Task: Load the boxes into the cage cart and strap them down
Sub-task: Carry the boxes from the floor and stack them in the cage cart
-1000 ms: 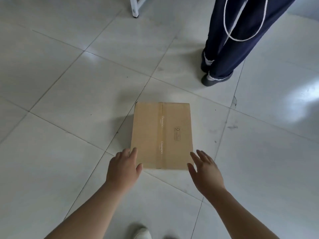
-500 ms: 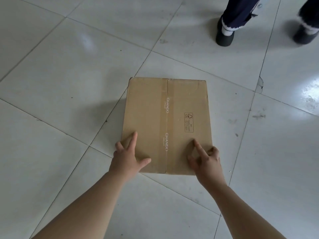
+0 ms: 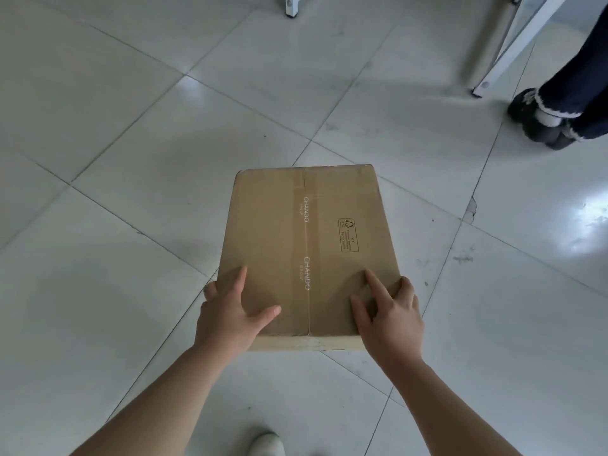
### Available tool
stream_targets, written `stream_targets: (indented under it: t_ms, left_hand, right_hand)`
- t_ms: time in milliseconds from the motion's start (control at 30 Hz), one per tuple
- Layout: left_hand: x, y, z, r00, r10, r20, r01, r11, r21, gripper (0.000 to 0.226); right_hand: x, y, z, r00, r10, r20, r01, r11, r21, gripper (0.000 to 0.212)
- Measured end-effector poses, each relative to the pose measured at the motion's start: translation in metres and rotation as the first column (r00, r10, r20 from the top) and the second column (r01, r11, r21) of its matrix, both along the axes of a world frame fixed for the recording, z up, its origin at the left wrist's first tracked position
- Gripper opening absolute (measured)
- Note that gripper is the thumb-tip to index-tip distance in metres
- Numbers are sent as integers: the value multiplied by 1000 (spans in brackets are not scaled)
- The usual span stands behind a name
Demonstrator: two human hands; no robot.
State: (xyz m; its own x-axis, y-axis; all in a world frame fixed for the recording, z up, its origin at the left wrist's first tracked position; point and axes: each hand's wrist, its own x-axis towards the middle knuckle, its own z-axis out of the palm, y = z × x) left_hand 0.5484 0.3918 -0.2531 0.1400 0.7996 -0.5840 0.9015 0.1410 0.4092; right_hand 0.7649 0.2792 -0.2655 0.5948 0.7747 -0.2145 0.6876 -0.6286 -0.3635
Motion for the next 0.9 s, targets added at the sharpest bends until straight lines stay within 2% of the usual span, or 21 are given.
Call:
stream_targets:
  t_ms: [267, 467, 667, 900]
  left_hand:
    - [-59, -17, 220, 986, 168, -7, -166, 978, 128, 100]
    - [-120, -66, 366, 941, 338, 4, -331, 918, 219, 100]
    - [-176, -159, 476, 843, 537, 35, -520, 797, 309, 100]
    - [-235, -272, 550, 663, 743, 89, -714, 592, 374, 98]
  right_hand:
    - [-44, 21, 210, 984, 175, 17, -176, 979, 99, 54]
    - [-95, 13, 349, 934, 358, 10, -355, 921, 158, 56]
    - [-149, -21, 460, 823, 565, 58, -560, 791, 248, 55]
    - [-225, -64, 539, 629, 769, 115, -757, 573, 313, 56]
